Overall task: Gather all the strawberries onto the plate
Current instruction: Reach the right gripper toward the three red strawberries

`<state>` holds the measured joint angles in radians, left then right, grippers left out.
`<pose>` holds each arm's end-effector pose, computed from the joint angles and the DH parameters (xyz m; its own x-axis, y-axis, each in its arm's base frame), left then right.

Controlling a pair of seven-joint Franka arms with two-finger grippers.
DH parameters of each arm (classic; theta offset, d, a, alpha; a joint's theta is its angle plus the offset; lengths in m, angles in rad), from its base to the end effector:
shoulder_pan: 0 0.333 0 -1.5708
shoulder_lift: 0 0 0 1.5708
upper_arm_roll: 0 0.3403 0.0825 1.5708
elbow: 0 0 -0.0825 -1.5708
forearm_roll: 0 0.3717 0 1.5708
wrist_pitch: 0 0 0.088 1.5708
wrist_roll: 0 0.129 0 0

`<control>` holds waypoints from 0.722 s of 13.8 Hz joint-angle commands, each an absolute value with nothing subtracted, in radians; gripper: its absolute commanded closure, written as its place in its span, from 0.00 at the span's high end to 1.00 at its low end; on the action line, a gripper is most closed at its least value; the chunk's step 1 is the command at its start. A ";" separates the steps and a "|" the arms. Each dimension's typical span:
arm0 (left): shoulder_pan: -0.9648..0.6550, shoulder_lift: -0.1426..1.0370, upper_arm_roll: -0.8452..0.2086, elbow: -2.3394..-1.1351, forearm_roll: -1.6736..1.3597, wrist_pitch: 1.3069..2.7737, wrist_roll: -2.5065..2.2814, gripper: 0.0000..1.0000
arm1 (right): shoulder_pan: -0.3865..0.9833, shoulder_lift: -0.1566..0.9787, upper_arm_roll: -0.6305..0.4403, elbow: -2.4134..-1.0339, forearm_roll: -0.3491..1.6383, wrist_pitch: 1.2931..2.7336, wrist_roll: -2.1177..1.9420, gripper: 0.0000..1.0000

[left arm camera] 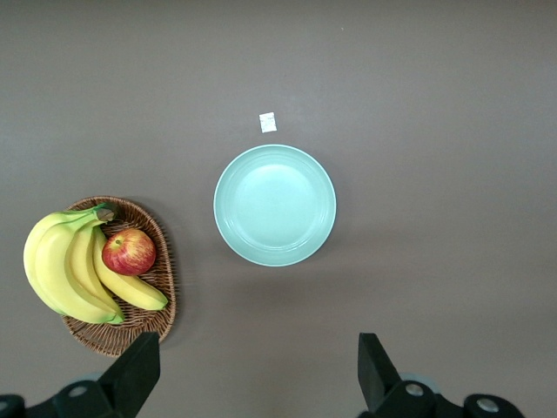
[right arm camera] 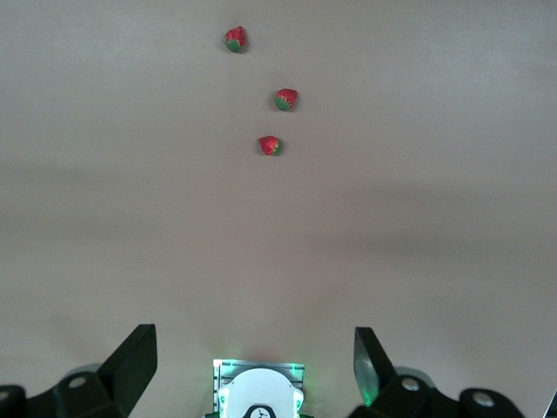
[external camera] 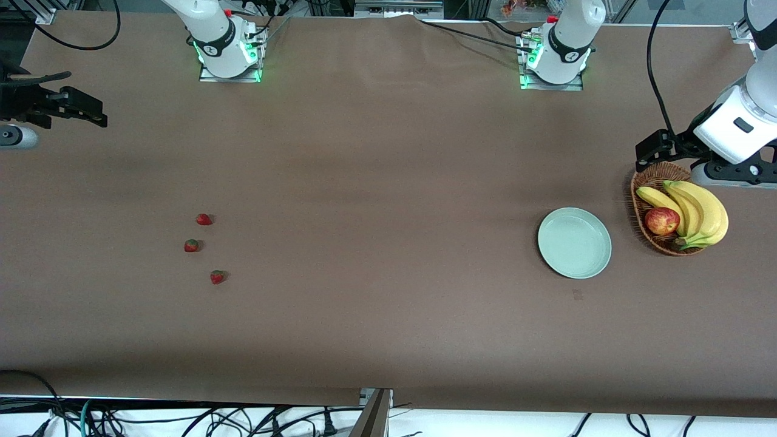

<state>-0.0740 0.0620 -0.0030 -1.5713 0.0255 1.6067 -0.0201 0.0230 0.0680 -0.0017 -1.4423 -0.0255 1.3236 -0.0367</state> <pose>0.5627 -0.0401 0.5954 0.9980 -0.0578 -0.0261 -0.0584 -0.9980 -0.0258 0.5339 0.0077 0.6287 0.9811 0.0513 -0.1863 0.0558 -0.9983 0.0187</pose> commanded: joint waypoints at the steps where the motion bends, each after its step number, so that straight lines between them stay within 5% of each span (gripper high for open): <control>1: -0.054 0.043 -0.025 -1.582 0.018 1.600 -0.026 1.00 | 0.015 0.075 0.005 -1.420 -0.032 1.316 -0.043 1.00; 10: -0.054 0.043 -0.026 -1.582 0.018 1.597 -0.028 1.00 | 0.012 0.147 0.005 -1.422 -0.044 1.417 -0.034 1.00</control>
<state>-0.0670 0.0620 -0.0125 -1.5713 0.0255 1.6066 -0.0203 0.0205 0.1215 -0.0022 -1.4422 -0.0275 1.3843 -0.0363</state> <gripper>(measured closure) 0.000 0.000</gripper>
